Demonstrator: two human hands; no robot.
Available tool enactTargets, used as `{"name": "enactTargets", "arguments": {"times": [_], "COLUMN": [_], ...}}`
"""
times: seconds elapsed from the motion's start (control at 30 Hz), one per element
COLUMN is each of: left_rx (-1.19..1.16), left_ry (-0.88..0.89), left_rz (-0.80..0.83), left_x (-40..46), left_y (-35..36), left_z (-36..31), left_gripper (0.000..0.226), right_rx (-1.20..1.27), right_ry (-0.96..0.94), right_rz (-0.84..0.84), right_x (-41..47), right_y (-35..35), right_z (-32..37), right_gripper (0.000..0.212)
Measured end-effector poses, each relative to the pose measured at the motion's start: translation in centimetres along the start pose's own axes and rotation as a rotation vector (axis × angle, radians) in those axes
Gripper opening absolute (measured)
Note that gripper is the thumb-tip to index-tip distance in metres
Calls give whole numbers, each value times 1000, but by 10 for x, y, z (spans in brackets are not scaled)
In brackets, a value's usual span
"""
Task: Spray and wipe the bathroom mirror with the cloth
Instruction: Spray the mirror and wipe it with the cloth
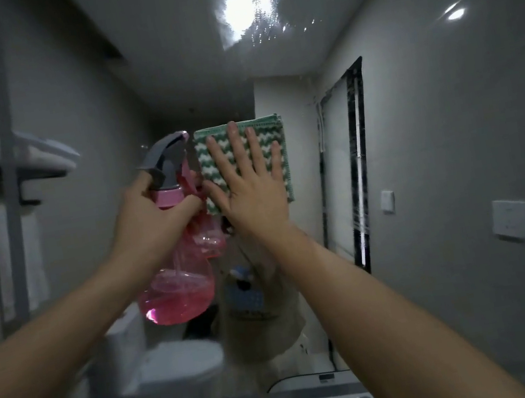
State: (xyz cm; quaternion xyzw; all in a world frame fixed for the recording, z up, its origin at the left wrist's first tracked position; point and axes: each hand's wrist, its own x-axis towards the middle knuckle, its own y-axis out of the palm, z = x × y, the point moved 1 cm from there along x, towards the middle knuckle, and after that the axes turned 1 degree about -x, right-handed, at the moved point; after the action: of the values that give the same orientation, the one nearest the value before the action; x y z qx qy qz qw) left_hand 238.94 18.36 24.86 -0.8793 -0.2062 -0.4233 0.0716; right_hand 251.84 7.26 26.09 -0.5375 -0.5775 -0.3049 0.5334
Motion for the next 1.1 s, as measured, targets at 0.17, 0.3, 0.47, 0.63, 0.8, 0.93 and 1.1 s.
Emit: {"name": "enactTargets", "arguments": {"times": [0.17, 0.3, 0.47, 0.63, 0.8, 0.93, 1.1], "left_rx": [-38, -99, -95, -82, -91, -110, -128], "left_ry": [6, 29, -3, 56, 92, 146, 242], "left_rz": [24, 36, 91, 116, 176, 181, 101], "left_x": [-1, 7, 26, 37, 56, 74, 84], "left_y": [19, 47, 79, 99, 102, 92, 66], "left_z": [-5, -13, -12, -18, -32, -41, -53], "left_gripper": [32, 32, 29, 34, 35, 33, 27], "right_rx": [-53, -92, -103, -105, -56, -3, 7], "right_ry": [-136, -43, 157, 249, 329, 347, 193], "right_rz": [-4, 32, 30, 24, 0, -10, -42], "right_x": [4, 10, 1, -10, 0, 32, 84], "right_y": [-7, -17, -35, -42, -37, -36, -28], "right_z": [-33, -89, -166, -201, -191, -160, -94], "right_gripper": [59, 60, 58, 60, 62, 60, 59]}}
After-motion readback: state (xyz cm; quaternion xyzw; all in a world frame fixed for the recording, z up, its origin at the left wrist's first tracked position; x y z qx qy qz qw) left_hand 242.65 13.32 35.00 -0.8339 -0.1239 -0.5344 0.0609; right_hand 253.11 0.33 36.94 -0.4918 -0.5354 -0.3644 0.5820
